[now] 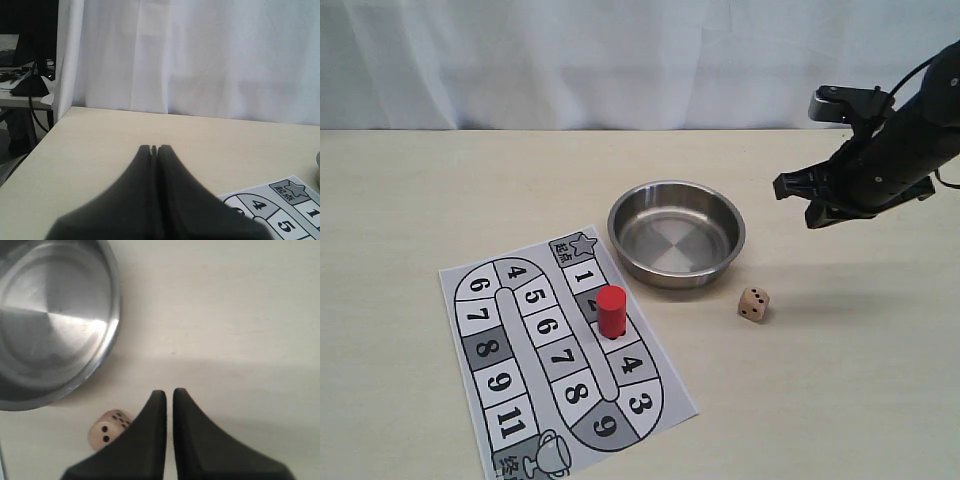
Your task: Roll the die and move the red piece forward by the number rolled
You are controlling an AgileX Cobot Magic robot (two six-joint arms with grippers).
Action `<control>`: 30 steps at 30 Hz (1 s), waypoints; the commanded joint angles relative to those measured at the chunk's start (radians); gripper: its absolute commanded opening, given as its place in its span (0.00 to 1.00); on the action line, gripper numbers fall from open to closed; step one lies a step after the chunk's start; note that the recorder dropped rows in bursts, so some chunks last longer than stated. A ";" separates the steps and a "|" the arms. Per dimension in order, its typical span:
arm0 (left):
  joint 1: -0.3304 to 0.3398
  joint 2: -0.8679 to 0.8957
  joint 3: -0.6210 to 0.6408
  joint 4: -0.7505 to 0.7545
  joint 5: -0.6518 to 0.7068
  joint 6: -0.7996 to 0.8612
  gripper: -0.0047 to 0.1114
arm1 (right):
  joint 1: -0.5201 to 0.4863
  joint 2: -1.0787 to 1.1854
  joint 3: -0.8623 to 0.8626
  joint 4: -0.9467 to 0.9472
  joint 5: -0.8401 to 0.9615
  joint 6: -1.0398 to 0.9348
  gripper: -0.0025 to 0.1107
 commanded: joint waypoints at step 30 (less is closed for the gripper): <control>-0.006 -0.001 -0.006 -0.002 -0.005 -0.002 0.04 | -0.044 -0.137 0.002 -0.225 0.183 0.051 0.06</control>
